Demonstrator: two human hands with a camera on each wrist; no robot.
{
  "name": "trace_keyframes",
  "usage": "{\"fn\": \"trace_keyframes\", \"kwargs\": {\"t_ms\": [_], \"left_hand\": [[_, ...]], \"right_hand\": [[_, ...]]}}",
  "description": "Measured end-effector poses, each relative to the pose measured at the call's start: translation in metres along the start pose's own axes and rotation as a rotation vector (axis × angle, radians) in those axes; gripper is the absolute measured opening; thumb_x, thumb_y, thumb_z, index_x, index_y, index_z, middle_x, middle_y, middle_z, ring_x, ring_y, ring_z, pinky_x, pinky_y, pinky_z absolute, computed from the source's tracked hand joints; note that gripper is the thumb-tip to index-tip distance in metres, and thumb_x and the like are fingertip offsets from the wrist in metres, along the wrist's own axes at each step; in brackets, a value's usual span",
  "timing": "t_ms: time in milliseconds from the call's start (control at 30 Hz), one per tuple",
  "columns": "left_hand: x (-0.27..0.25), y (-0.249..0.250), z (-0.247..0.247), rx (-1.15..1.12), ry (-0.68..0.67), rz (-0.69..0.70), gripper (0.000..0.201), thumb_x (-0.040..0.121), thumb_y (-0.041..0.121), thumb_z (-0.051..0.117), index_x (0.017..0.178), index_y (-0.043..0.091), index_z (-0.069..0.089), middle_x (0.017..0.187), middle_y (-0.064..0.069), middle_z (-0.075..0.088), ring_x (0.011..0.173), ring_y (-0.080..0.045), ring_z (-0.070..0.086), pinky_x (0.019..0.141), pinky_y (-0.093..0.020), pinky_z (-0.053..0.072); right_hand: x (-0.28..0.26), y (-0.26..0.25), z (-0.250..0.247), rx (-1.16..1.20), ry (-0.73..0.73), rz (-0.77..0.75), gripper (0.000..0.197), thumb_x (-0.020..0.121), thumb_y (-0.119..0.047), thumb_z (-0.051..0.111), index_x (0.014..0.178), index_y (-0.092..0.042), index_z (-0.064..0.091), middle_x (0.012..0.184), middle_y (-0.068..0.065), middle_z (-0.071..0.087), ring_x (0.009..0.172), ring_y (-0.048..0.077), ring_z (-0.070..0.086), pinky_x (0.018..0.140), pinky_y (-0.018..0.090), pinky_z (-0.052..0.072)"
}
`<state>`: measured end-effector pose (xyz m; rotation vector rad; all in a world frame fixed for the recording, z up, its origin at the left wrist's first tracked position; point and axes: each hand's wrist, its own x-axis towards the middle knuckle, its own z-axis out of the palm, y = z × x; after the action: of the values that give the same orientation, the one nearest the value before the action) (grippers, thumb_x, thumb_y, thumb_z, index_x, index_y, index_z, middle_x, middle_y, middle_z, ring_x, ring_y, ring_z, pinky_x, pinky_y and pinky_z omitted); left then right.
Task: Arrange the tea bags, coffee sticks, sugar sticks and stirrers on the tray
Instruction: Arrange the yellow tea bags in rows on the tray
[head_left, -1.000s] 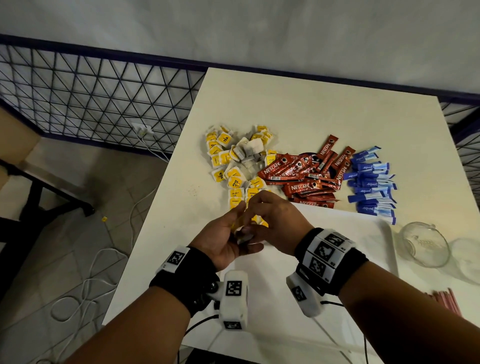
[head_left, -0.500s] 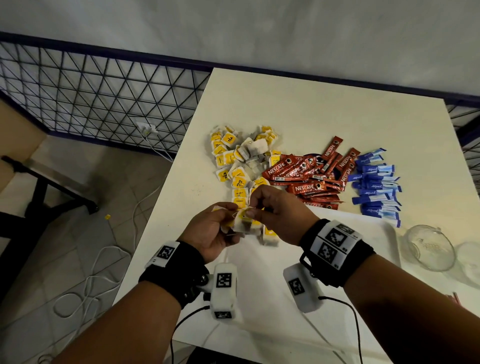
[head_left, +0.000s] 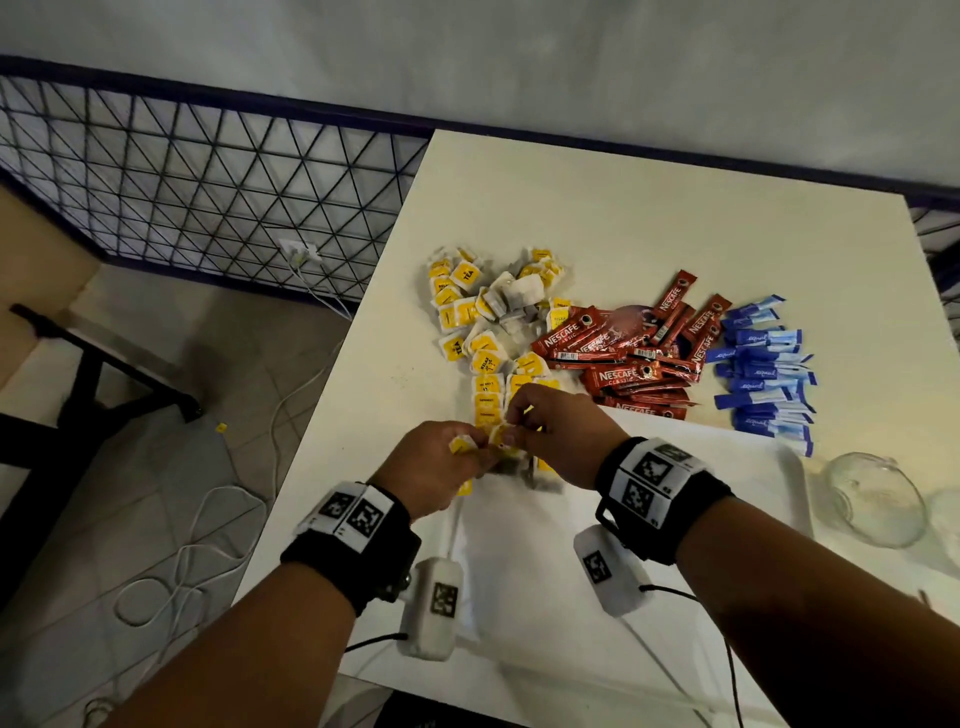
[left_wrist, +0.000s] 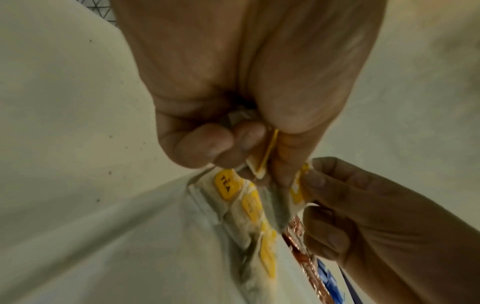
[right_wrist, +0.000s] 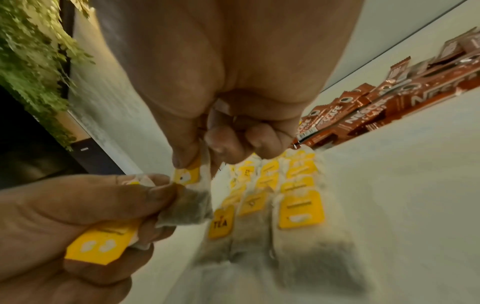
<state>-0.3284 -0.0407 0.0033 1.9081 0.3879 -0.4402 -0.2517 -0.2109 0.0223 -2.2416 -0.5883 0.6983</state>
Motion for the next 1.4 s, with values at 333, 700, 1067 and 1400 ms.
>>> {"fn": "trace_keyframes", "kwargs": {"t_ms": [333,700,1067,1400], "left_hand": [[0.003,-0.008,0.031,0.451,0.060,-0.040,0.033,0.091,0.046,0.058,0.074,0.018,0.058,0.092,-0.011,0.070,0.090,-0.033,0.062,0.066,-0.029,0.042],[0.003,-0.018,0.030,0.766,0.197,0.073,0.024,0.093,0.038,0.051,0.110,0.025,0.060,0.102,-0.004,0.067,0.096,-0.031,0.063,0.069,-0.032,0.042],[0.004,-0.021,0.025,0.927,0.105,0.042,0.031,0.098,0.040,0.041,0.122,0.026,0.057,0.107,-0.004,0.057,0.098,-0.031,0.062,0.079,-0.037,0.047],[0.004,-0.013,0.019,0.934,0.110,0.069,0.028,0.099,0.036,0.040,0.120,0.024,0.055,0.110,-0.005,0.055,0.097,-0.034,0.062,0.078,-0.037,0.047]], "right_hand": [[0.007,0.017,0.016,-0.189,-0.026,0.126,0.005,0.086,-0.024,0.062,0.086,-0.024,0.058,0.083,-0.002,0.062,0.075,0.018,0.058,0.064,0.029,0.046],[0.006,0.025,0.025,-0.355,0.009,0.150,0.018,0.089,-0.021,0.050,0.105,-0.021,0.057,0.106,0.004,0.055,0.095,0.029,0.056,0.073,0.033,0.045],[0.006,0.027,0.027,-0.386,0.040,0.125,0.015,0.090,-0.033,0.055,0.099,-0.022,0.057,0.103,0.001,0.052,0.092,0.026,0.055,0.069,0.030,0.042],[0.007,0.029,0.026,-0.390,0.024,0.126,0.015,0.090,-0.031,0.055,0.101,-0.021,0.057,0.103,0.001,0.051,0.092,0.025,0.055,0.071,0.031,0.043]]}}
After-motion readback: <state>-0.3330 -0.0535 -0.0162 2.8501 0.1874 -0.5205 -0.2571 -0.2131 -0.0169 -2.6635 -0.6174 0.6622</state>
